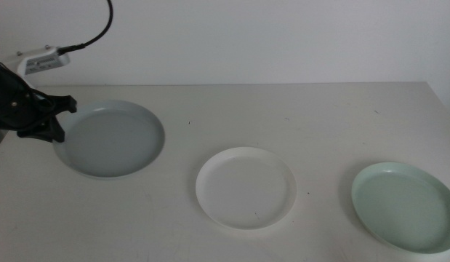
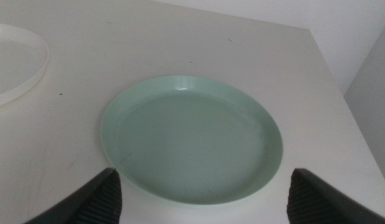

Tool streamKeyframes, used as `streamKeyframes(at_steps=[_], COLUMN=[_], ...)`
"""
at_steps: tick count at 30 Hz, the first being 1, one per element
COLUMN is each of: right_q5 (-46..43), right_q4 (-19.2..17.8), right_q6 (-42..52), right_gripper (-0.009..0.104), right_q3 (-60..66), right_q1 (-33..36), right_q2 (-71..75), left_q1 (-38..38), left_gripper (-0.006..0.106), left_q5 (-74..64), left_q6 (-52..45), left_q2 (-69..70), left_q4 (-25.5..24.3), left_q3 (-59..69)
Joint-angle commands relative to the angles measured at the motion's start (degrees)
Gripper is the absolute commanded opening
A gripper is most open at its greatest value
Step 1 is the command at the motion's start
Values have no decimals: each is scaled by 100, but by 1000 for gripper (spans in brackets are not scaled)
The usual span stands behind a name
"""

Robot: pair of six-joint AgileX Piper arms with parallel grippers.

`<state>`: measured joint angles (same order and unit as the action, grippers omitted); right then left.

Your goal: Stack the three bowls on top of each other.

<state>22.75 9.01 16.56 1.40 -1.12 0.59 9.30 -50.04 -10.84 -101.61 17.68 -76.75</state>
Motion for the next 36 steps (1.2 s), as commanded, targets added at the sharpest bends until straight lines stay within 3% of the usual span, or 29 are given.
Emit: streamKeyframes(at_steps=[1,14,24,36], right_q5=[-442,-442,-442,-442], right_q4=[-20,-20,-20,-20], right_q6=[59,59,59,59], right_gripper=[69,69,69,69], right_q3=[-13,-13,-13,-13], right_q1=[-40,-40,-40,-40], right_q2=[152,152,152,152], left_q1=[-246,-2048,-3171,-3402], left_gripper=[0,0,0,0], left_q5=[202,508,1368,1671], left_q6=[68,899,1485,1506], left_q2=[604,833,233,-393], left_q4=[261,362,362,535], left_q3=[110,298,300,300])
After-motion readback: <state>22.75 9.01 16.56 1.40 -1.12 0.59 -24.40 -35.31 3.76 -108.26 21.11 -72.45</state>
